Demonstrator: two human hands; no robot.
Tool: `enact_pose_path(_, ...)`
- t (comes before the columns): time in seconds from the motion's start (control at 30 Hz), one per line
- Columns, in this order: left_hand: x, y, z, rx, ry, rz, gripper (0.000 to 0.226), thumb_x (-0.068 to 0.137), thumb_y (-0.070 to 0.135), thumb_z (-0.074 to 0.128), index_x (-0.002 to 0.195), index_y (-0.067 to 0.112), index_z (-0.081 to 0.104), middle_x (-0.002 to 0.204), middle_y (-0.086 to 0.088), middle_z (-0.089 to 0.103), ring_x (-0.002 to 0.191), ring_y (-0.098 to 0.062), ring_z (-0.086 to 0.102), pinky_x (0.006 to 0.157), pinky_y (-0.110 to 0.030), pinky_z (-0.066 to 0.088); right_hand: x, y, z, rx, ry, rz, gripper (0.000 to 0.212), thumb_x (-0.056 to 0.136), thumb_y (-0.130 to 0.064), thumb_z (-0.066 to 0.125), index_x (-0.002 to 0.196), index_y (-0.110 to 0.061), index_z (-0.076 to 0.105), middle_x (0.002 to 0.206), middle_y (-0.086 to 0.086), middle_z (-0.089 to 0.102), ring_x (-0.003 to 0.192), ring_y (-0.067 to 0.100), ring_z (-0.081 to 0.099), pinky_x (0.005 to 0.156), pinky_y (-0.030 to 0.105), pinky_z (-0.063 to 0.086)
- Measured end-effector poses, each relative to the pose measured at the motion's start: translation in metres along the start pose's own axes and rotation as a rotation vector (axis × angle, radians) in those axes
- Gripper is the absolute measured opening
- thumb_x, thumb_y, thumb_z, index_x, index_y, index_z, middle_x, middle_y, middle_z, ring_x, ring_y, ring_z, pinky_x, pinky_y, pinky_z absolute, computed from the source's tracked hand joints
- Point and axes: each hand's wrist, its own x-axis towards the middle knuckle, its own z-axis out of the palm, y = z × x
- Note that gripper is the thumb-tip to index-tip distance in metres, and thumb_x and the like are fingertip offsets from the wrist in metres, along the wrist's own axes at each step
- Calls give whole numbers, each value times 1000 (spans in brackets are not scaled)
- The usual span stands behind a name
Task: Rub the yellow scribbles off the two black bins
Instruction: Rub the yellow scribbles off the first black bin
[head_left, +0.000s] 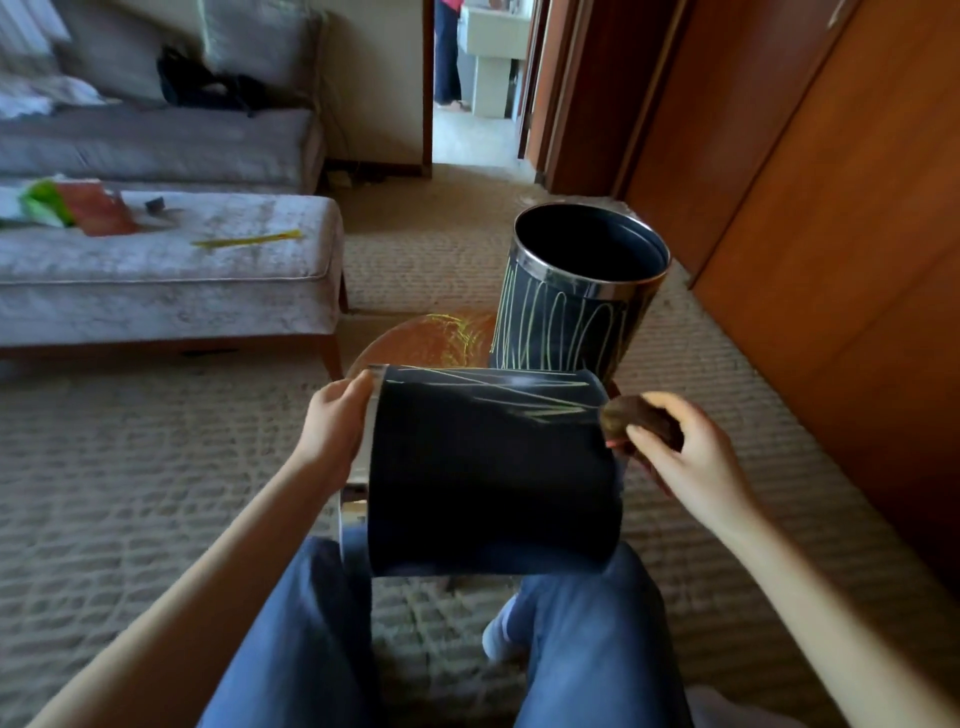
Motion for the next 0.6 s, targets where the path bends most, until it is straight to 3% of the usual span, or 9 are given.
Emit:
enact_pose_path(0.13,4,6,1,119,-36,24,29,101,25,45,83,7,59,64,-4,46,50,-12,41,43,-23,32,-21,-7,21,-189,44,-363,23,83,-11,56,102,-12,69,104,1,66,100,19,58,93,30,42)
enact_pose_path(0.27,10,16,8,256,-103,109,33,99,16,38,119,-3,56,74,4,55,61,-6,51,53,-33,47,-52,16,42,-355,197,-532,26,91,-4,54,111,-10,69,115,6,67,106,26,57,98,34,39)
enact_pose_path(0.33,5,18,11,229,-150,171,27,103,12,42,117,-8,52,66,13,55,55,1,54,54,-21,49,-61,26,44,-372,223,-595,25,97,-7,50,114,-13,67,117,7,67,107,27,57,98,37,41)
enact_pose_path(0.4,1,20,12,226,-189,209,17,104,11,44,105,7,61,67,13,57,57,4,56,53,-7,42,-61,25,43,-398,221,-626,25,98,-8,48,112,-12,68,115,7,67,106,27,57,95,40,43)
enact_pose_path(0.47,0,17,10,210,-199,224,17,104,15,45,96,18,61,76,8,58,62,7,56,59,-9,42,-48,17,40,-424,215,-619,28,98,-6,46,107,-10,73,111,7,69,103,26,58,89,41,45)
enact_pose_path(0.6,-6,9,4,213,-143,218,15,103,22,49,108,31,60,99,18,60,93,7,57,84,-14,40,12,0,37,-451,115,-520,28,86,0,53,103,-7,73,102,6,72,93,29,60,83,39,44)
